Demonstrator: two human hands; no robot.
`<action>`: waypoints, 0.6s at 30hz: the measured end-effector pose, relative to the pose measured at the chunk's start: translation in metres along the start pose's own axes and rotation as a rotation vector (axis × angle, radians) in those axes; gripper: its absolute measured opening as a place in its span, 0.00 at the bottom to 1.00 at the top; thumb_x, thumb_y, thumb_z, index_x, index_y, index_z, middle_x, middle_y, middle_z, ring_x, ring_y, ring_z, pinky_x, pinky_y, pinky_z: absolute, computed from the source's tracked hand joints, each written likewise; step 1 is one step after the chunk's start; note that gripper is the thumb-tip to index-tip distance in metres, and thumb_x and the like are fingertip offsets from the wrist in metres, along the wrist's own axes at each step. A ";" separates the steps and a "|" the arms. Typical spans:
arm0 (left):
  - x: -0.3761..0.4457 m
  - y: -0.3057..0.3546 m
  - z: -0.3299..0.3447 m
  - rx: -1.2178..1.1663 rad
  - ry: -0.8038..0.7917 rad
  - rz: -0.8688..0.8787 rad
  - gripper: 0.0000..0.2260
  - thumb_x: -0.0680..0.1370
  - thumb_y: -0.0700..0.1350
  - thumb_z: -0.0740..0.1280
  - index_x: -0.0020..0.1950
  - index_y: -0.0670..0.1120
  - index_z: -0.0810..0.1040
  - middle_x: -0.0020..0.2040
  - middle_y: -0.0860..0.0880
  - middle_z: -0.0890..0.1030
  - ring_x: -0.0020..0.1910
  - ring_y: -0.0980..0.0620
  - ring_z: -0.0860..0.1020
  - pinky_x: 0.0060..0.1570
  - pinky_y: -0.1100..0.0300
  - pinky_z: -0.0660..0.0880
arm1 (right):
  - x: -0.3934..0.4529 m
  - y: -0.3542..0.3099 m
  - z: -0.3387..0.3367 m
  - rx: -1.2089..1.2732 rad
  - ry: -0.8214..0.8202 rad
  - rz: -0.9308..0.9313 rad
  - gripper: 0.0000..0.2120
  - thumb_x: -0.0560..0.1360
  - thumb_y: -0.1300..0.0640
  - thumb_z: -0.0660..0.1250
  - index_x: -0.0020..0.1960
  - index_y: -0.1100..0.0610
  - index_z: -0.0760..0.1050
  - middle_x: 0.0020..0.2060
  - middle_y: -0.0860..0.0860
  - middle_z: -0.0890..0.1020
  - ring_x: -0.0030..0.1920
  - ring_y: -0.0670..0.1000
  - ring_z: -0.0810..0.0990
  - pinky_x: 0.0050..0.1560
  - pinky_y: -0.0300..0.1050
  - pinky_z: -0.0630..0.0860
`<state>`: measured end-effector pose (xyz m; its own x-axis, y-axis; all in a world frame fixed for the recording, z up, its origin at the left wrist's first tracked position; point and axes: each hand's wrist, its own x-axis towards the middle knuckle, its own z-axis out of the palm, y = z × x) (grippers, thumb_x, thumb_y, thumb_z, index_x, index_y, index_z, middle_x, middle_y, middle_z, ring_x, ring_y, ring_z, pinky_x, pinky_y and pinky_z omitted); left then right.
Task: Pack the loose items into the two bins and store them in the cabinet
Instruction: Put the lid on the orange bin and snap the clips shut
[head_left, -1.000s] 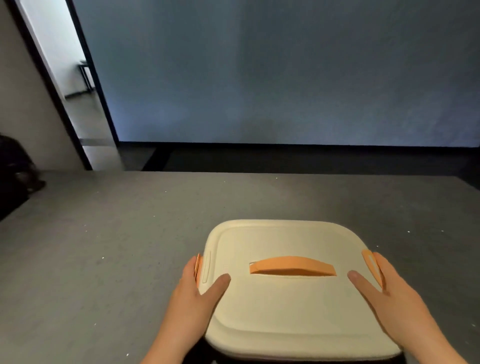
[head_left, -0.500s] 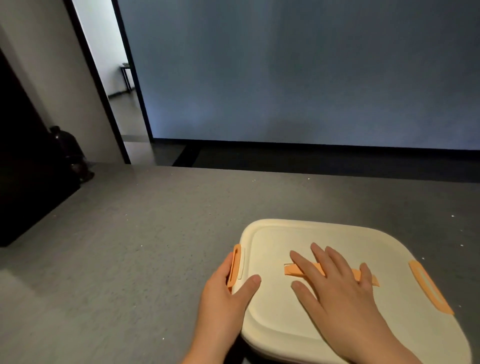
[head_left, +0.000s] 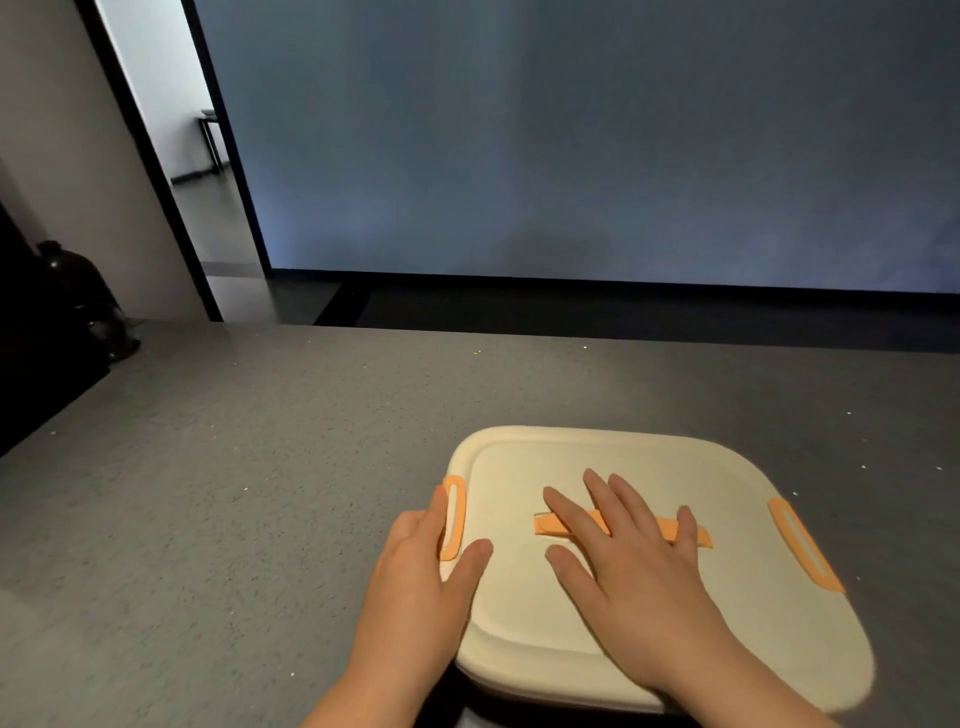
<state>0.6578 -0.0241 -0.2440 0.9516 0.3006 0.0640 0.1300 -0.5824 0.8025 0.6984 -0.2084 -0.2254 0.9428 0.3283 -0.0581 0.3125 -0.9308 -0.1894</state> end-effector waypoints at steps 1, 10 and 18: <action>0.000 0.001 0.000 0.014 0.002 0.010 0.27 0.77 0.55 0.64 0.74 0.58 0.59 0.51 0.58 0.70 0.48 0.65 0.70 0.42 0.73 0.65 | 0.000 0.000 0.000 0.003 0.004 -0.006 0.35 0.67 0.33 0.28 0.74 0.33 0.39 0.78 0.43 0.41 0.76 0.47 0.36 0.71 0.67 0.37; 0.004 -0.003 0.001 -0.064 -0.022 0.005 0.28 0.76 0.52 0.67 0.73 0.55 0.62 0.62 0.56 0.65 0.56 0.58 0.71 0.55 0.60 0.65 | -0.009 0.044 -0.015 0.305 0.231 0.013 0.15 0.80 0.42 0.54 0.65 0.40 0.70 0.62 0.31 0.67 0.69 0.38 0.61 0.74 0.42 0.49; 0.016 -0.004 0.004 -0.146 -0.057 -0.049 0.30 0.72 0.50 0.72 0.71 0.57 0.63 0.63 0.50 0.67 0.56 0.51 0.70 0.56 0.55 0.66 | -0.032 0.118 -0.011 0.370 0.349 0.288 0.17 0.79 0.49 0.62 0.67 0.40 0.67 0.67 0.36 0.65 0.72 0.43 0.60 0.71 0.43 0.58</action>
<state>0.6736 -0.0201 -0.2482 0.9600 0.2798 -0.0079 0.1387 -0.4508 0.8818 0.7068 -0.3300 -0.2350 0.9858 -0.0600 0.1567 0.0361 -0.8363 -0.5471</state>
